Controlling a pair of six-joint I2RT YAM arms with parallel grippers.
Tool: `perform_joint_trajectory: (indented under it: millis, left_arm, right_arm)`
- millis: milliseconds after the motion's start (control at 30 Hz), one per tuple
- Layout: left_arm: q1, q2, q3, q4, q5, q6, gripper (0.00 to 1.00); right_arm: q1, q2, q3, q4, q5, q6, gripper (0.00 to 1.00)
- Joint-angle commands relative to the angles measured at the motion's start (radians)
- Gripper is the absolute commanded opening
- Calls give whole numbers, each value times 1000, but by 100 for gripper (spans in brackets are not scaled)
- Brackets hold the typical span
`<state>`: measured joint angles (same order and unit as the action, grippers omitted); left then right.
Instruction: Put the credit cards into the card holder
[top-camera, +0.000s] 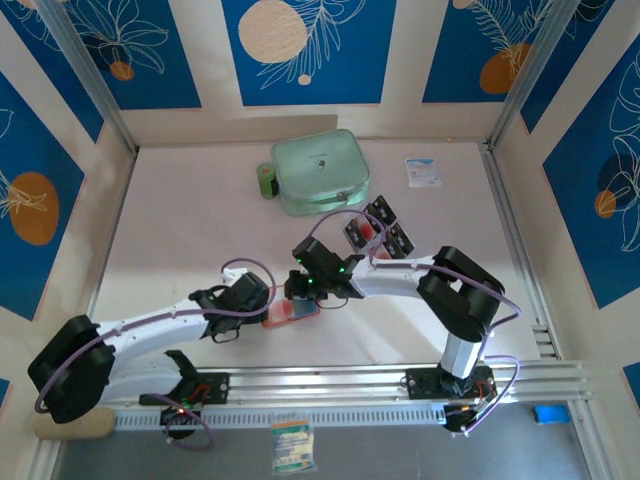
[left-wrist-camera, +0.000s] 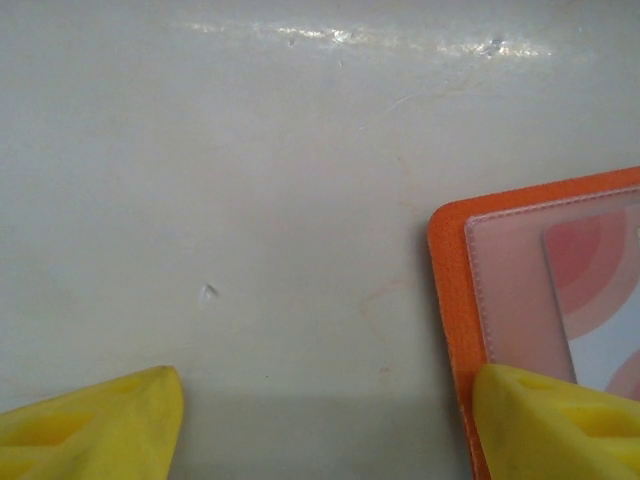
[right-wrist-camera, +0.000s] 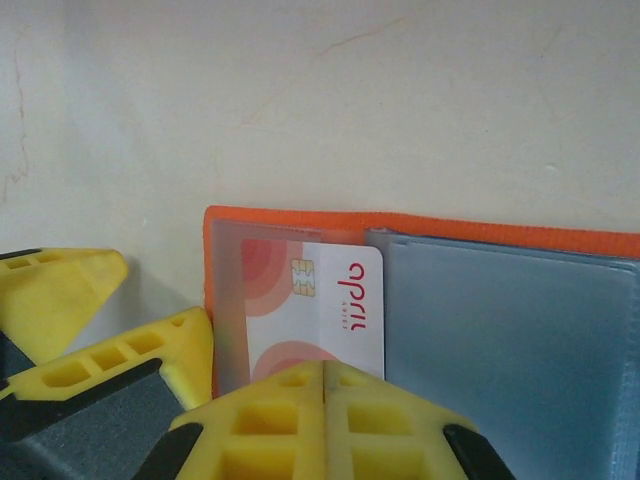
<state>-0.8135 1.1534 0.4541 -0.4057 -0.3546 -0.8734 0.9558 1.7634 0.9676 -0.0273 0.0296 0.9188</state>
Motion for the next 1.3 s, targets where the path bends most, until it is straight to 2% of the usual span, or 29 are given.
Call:
perform_joint_trajectory:
  millis: [0,567,700,867,967,1167,1267]
  left_arm:
    - [12,10,-17,-9,-27,-21,76]
    - [13,22,-17,10,-19,-14,75]
    - [13,17,-15,9,-18,-13,75]
    - [13,8,-14,10,-13,-10,75]
    - [13,4,-12,12,-12,-9,75]
    - [13,9,-2,12,-4,1,75]
    - [14,9,3,12,-1,8,75]
  right_arm:
    - [6,20,-15,-15,-8,-13,3]
    - [52,113,46,1,-76,9,0]
    - [37,48,31,-3,-82,-12,0]
    - [2,-93,-8,-65,-9,-61,2]
    - [-19,-147,-15,-138,60,-99,10]
    - [-52,-162,-17,-245,169,-156,43]
    - [-51,-143,-15,-273,206,-171,49]
